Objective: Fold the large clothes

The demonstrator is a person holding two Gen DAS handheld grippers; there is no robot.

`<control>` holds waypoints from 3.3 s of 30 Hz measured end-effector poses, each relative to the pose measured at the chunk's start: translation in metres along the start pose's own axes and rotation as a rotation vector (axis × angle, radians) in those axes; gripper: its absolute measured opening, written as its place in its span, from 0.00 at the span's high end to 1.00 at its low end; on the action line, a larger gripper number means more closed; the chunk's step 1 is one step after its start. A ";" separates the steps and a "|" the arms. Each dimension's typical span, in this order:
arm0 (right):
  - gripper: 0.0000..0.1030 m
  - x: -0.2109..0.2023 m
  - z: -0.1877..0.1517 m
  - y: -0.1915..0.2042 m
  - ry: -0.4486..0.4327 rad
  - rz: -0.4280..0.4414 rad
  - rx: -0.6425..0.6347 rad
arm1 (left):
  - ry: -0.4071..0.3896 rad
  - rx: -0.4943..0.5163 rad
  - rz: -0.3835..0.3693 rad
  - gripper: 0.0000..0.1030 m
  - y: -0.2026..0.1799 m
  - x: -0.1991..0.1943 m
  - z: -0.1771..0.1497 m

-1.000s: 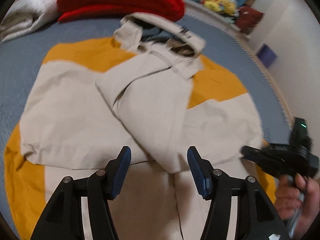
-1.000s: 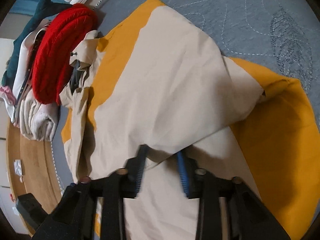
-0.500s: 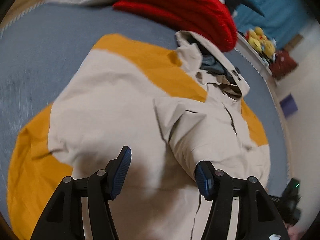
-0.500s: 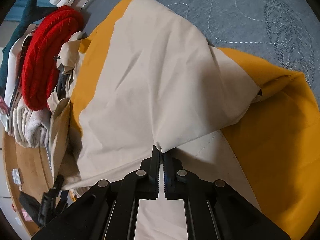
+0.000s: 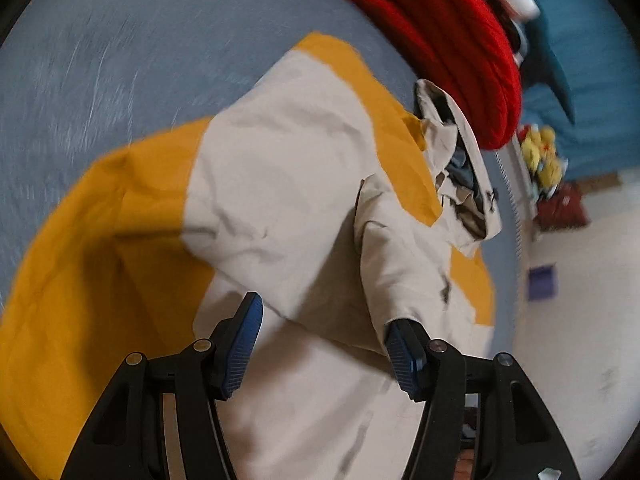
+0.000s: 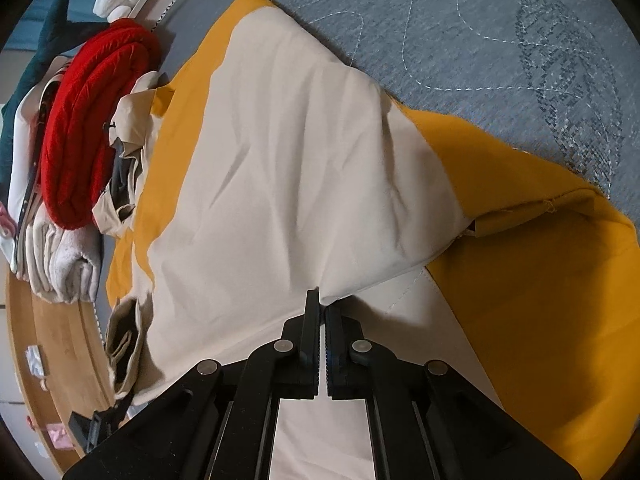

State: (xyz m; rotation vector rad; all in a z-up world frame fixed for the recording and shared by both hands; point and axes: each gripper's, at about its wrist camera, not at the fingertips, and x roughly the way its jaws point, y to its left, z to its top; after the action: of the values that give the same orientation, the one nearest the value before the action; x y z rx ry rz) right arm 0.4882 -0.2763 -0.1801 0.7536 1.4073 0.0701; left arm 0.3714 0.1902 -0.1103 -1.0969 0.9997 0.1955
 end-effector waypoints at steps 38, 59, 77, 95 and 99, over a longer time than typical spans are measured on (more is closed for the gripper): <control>0.50 -0.061 -0.013 0.050 -0.338 -0.099 -0.233 | -0.188 0.555 0.272 0.83 -0.054 -0.021 0.022; 0.53 -0.077 -0.017 0.061 -0.290 -0.215 -0.349 | -0.217 0.626 0.305 0.72 -0.072 -0.014 -0.012; 0.52 -0.136 -0.073 0.105 -0.455 -0.311 -0.750 | -0.311 0.875 0.150 0.77 -0.149 -0.076 -0.065; 0.52 -0.113 -0.045 0.087 -0.405 -0.360 -0.712 | -0.186 0.860 0.179 0.78 -0.286 0.054 0.092; 0.52 -0.103 -0.036 0.085 -0.385 -0.367 -0.687 | -0.118 0.800 0.217 0.78 -0.280 0.115 0.140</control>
State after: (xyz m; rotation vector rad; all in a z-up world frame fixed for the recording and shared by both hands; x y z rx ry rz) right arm 0.4674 -0.2443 -0.0473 -0.0669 1.0298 0.1074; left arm 0.6810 0.1305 -0.0027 -0.2463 0.9597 0.0218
